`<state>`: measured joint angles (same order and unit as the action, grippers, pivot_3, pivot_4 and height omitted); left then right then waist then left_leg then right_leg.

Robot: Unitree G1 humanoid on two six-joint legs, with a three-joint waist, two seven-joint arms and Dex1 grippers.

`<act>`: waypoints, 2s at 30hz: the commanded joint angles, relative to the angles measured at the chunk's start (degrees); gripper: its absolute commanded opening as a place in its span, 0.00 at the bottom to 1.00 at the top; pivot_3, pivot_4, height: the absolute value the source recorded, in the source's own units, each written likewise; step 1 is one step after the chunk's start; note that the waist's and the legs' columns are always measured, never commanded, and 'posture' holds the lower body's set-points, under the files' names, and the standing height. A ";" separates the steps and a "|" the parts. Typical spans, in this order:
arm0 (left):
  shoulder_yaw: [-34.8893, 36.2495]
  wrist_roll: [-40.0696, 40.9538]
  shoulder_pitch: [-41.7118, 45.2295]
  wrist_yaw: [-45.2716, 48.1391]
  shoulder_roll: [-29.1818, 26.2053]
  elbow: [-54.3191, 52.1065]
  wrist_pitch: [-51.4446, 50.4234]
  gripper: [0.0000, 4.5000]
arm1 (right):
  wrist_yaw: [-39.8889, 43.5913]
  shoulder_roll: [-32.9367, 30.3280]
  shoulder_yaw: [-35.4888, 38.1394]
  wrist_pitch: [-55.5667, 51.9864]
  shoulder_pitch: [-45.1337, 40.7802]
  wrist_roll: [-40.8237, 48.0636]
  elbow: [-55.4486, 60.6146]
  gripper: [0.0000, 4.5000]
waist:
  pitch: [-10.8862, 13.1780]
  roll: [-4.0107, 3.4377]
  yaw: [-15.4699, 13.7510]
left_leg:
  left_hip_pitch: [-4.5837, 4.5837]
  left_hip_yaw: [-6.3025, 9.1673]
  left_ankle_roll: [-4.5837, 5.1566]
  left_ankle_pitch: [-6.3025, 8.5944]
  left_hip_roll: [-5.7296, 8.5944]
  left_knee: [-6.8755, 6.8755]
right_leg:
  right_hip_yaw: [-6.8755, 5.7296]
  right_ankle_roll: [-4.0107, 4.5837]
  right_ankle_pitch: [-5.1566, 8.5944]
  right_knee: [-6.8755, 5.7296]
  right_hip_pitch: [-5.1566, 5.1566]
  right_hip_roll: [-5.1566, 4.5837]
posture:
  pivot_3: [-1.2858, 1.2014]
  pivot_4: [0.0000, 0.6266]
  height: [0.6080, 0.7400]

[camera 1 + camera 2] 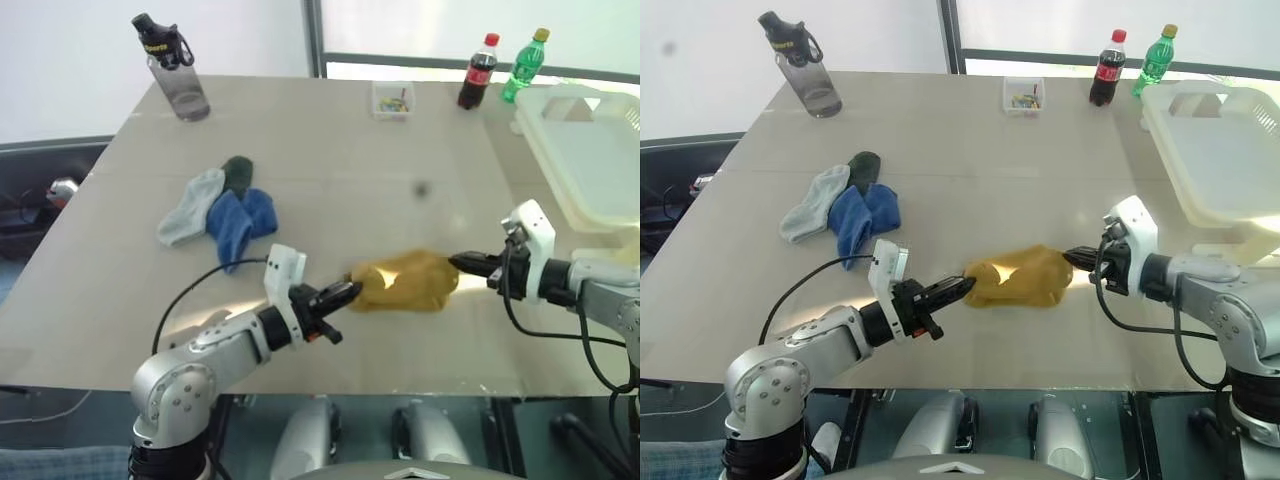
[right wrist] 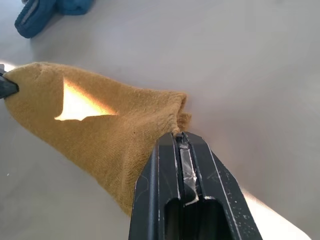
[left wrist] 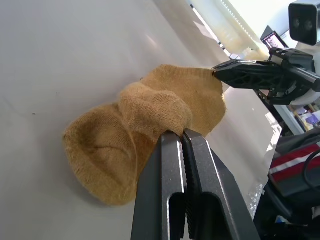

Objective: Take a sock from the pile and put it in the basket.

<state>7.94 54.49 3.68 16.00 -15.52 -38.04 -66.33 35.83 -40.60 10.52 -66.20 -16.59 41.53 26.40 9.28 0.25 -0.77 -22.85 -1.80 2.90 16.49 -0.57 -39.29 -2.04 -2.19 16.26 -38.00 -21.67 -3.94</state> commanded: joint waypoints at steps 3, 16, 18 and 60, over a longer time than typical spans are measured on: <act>-1.02 1.96 -0.60 -0.66 -0.90 -2.55 1.55 0.01 | -1.05 -0.54 2.03 -0.02 0.82 1.14 1.61 0.00 | 0.00 0.00 -0.02 | -0.01 0.00 0.00 0.00 0.00 0.00 | 0.00 0.00 0.00 0.01 0.00 0.01 | 0.52 0.24 1.00; -3.61 -0.77 -0.12 0.19 -4.16 0.73 5.54 0.01 | -2.20 -1.18 1.77 -0.13 2.53 1.64 1.62 0.00 | 0.00 0.00 -0.03 | -0.01 0.00 0.01 0.00 0.00 0.01 | 0.00 0.01 0.00 0.01 0.00 0.02 | 0.52 0.24 1.00; -3.87 -0.98 -0.10 -0.01 -4.07 1.04 6.07 0.01 | -2.54 -1.06 1.70 -0.09 2.82 1.69 1.74 0.00 | 0.00 0.00 -0.04 | -0.01 0.00 0.01 0.00 0.00 0.01 | 0.00 0.01 0.00 0.02 0.00 0.02 | 0.52 0.24 1.00; -8.69 -6.42 1.24 2.98 -5.32 5.83 10.73 0.00 | 1.38 5.27 -14.37 31.85 8.25 -15.75 2.67 0.27 | -0.01 0.03 -0.05 | -0.01 0.01 0.01 0.01 -0.01 0.02 | 0.00 0.00 0.01 0.03 -0.02 0.03 | 0.52 0.24 1.00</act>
<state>-0.60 47.98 4.38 18.37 -20.72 -31.10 -56.66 37.79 -35.33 -2.47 -35.76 -8.90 27.99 29.23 9.26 0.27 -0.82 -22.82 -1.79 2.90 16.49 -0.57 -39.28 -2.05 -2.19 16.26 -37.97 -21.66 -3.91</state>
